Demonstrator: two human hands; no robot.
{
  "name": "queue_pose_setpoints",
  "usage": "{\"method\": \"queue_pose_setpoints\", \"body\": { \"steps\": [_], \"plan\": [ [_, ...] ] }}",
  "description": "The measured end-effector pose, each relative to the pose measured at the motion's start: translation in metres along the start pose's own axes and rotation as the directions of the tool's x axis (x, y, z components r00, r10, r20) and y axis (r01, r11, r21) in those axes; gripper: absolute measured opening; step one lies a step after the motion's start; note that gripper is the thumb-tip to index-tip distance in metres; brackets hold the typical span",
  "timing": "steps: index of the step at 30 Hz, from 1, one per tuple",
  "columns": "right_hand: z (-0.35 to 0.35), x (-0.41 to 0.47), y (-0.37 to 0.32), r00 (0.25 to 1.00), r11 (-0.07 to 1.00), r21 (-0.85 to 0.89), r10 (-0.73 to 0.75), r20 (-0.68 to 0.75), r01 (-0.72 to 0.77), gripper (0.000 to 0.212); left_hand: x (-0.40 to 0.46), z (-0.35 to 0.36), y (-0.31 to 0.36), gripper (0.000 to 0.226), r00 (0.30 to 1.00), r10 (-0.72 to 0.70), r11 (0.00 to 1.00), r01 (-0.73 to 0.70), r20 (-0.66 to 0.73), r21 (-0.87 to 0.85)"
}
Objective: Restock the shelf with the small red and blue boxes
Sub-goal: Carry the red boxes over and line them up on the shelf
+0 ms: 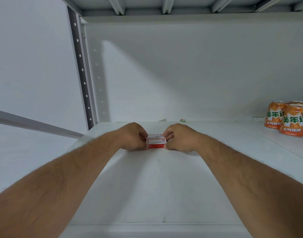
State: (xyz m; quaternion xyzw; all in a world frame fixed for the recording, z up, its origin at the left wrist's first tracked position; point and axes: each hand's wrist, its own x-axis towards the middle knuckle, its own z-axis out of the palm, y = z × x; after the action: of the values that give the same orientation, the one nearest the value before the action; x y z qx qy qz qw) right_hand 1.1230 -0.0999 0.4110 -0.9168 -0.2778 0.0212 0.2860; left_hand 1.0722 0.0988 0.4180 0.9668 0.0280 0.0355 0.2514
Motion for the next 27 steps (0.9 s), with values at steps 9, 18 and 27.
{"method": "queue_pose_setpoints", "body": {
  "steps": [9,18,27],
  "plan": [
    [0.005,0.004,-0.003,0.998,0.999,0.003,0.034,-0.058,-0.034,0.028,0.0,0.001,-0.004,0.035,0.999,-0.019,0.999,0.018,-0.029,-0.05],
    [0.007,0.002,-0.006,0.996,0.998,-0.009,0.058,-0.069,-0.058,0.031,-0.001,0.002,-0.006,0.037,0.999,-0.029,0.998,0.026,-0.043,-0.064],
    [0.007,-0.005,-0.01,0.996,0.998,-0.024,0.061,-0.069,-0.063,0.027,-0.004,0.003,-0.006,0.054,0.998,-0.052,0.995,0.049,-0.032,-0.084]
  ]
}}
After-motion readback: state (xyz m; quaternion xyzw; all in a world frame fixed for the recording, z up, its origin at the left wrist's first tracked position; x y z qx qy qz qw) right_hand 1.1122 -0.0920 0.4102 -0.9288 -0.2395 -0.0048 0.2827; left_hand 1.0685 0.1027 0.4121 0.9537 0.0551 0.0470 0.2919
